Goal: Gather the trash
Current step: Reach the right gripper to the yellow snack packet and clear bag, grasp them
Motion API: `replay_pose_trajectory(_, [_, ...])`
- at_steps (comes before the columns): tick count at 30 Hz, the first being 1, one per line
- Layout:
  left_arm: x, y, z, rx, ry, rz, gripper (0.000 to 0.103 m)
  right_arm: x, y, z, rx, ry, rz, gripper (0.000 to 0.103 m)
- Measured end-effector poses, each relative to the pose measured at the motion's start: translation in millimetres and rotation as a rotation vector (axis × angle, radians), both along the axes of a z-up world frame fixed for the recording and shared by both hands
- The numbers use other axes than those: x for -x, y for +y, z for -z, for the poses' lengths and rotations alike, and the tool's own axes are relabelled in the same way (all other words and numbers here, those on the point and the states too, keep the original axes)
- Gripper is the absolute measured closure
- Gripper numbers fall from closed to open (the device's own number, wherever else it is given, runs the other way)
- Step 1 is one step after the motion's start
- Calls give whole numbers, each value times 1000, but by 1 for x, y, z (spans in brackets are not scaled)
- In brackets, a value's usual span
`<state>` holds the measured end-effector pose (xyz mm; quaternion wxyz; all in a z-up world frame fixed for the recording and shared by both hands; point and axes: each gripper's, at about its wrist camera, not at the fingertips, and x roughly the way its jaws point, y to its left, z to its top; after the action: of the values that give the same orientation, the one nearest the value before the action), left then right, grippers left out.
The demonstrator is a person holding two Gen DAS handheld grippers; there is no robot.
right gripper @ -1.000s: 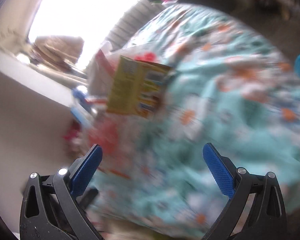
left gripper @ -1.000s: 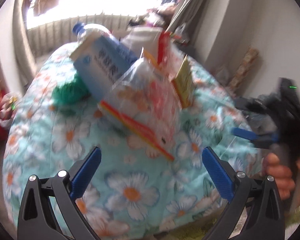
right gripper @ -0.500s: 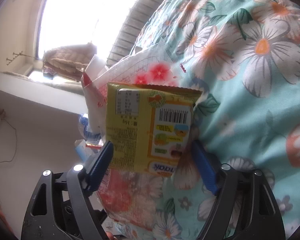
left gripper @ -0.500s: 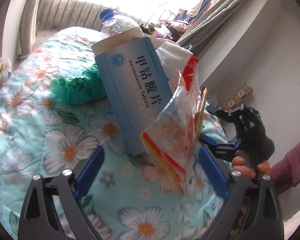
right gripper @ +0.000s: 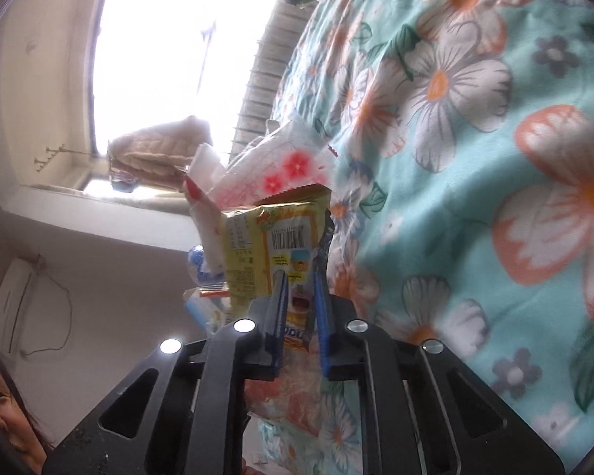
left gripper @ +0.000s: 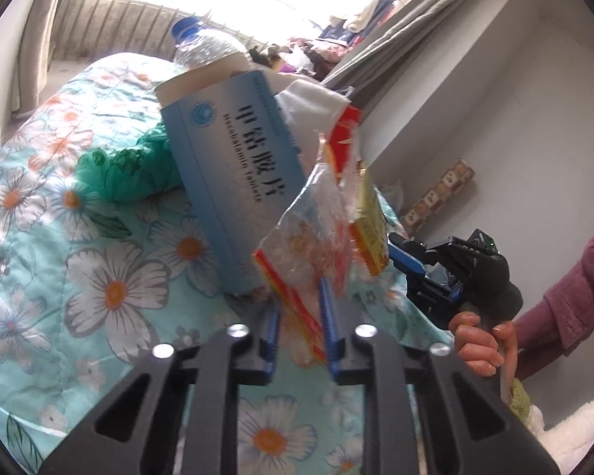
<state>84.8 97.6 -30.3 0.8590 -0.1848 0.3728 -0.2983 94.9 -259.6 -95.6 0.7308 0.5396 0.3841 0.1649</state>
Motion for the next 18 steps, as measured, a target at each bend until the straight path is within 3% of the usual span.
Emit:
replay_pose_trajectory(9, [40,-12,-38,-9,-113,61,99,37,-18,-21,-54,-126,17,101])
replay_pose_trajectory(18, [77,-31,-75,-27,-239,114,100,83,-29,-58,28,-250,56,103])
